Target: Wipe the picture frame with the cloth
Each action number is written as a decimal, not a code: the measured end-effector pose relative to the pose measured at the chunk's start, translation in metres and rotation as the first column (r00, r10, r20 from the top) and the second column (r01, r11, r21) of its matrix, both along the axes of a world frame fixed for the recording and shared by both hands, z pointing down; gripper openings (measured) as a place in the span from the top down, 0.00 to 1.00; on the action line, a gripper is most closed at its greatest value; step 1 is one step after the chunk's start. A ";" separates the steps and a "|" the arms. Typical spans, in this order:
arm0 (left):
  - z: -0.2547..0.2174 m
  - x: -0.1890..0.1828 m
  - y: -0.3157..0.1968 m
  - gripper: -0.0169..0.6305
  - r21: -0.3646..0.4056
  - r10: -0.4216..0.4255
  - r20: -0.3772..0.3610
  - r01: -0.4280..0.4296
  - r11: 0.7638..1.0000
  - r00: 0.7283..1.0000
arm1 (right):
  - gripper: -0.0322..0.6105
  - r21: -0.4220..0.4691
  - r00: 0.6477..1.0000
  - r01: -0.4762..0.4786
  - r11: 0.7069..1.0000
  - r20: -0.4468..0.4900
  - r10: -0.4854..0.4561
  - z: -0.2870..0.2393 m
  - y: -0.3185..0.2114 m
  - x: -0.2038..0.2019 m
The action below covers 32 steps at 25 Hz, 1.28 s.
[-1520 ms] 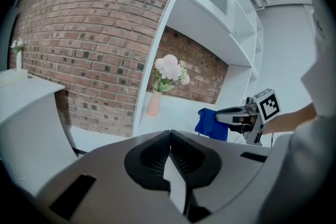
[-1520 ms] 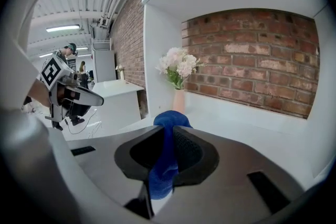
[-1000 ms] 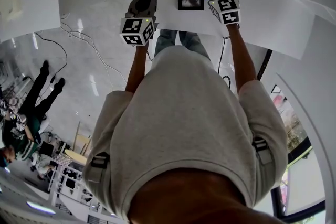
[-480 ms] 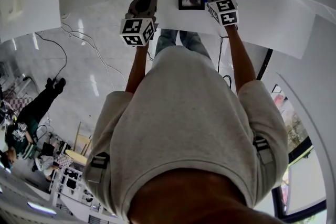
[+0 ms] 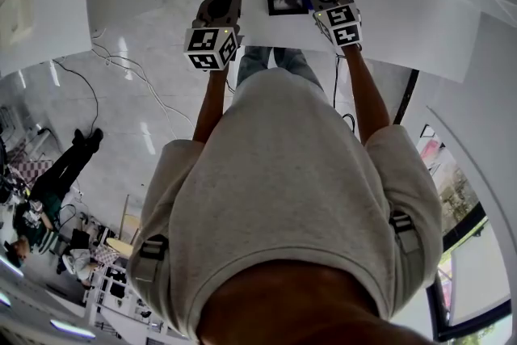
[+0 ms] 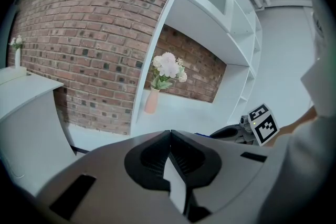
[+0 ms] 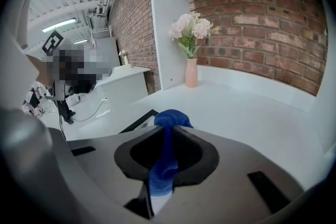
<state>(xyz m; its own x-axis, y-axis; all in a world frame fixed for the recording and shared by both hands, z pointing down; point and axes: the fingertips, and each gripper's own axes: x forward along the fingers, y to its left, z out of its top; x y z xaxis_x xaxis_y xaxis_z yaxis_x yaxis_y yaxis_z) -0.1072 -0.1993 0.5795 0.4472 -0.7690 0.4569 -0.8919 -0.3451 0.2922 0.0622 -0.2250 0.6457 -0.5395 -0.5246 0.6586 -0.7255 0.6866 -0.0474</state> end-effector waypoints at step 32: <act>-0.002 0.005 -0.019 0.95 0.021 0.032 -0.027 -0.032 0.999 0.999 | 0.85 -0.140 0.995 -0.089 0.986 0.029 0.094 0.008 0.097 0.007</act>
<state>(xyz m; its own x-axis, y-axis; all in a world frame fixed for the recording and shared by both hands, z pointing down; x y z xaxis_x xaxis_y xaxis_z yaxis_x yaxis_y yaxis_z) -0.1025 -0.2185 0.5779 0.4837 -0.7632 0.4285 -0.8721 -0.3793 0.3090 0.0695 -0.1281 0.6534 -0.5178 -0.4783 0.7093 -0.7812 0.6023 -0.1641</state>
